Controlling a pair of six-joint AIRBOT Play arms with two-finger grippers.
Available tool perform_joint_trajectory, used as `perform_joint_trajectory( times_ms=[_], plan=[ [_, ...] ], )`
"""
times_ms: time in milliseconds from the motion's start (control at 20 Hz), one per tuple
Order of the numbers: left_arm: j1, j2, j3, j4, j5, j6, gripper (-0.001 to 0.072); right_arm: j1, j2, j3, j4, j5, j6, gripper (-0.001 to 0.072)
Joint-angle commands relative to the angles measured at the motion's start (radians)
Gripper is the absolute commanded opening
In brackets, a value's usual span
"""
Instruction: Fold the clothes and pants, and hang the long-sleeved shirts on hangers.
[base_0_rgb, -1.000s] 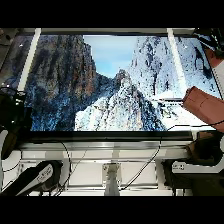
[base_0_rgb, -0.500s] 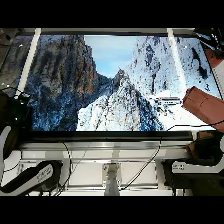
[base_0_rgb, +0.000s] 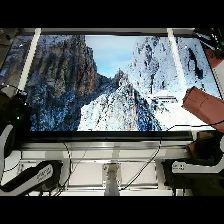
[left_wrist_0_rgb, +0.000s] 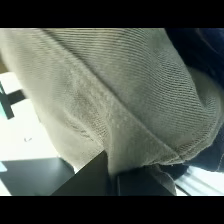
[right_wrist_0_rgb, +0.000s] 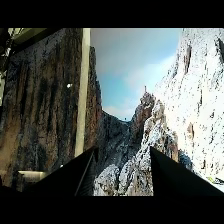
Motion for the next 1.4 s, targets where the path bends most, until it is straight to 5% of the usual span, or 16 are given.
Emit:
perform_joint_trajectory(
  times_ms=[0, 100, 250, 450, 550, 750, 1050, 1350],
  plan=[
    [-0.031, 0.128, 0.009, -0.052, -0.06, -0.024, 0.0027, 0.001, 0.0, 0.0, -0.002, 0.004, 0.0, 0.0363],
    [-0.051, 0.259, 0.05, -0.156, -0.087, -0.063, 0.0028, 0.001, 0.0, 0.0, -0.002, 0.011, 0.001, 0.0025],
    [-0.063, 0.474, 0.161, -0.371, -0.217, -0.106, 0.0028, 0.001, 0.0, 0.0, -0.004, 0.02, 0.0, 0.0019],
    [-0.063, 0.686, 0.246, -0.75, -0.676, -0.164, 0.0027, 0.001, 0.0, 0.0, -0.005, 0.035, 0.0, 0.0019],
    [-0.064, 0.705, 0.248, -0.97, -0.787, -0.164, 0.0027, 0.001, 0.0, 0.0, -0.006, 0.033, 0.0, 0.0019],
    [-0.205, 0.556, 0.248, -1.086, -0.67, -0.161, 0.0026, 0.001, 0.0, 0.0, -0.021, 0.021, 0.0, 0.0019],
    [-0.628, 0.145, 0.283, -1.077, -0.786, -0.157, 0.0027, 0.001, 0.0, 0.0, -0.103, 0.029, 0.0, 0.0019],
    [-0.752, -0.183, 0.508, -1.061, -0.632, -0.156, 0.0026, 0.001, -0.001, 0.0, -0.103, 0.025, 0.0, 0.0018]
  ],
)
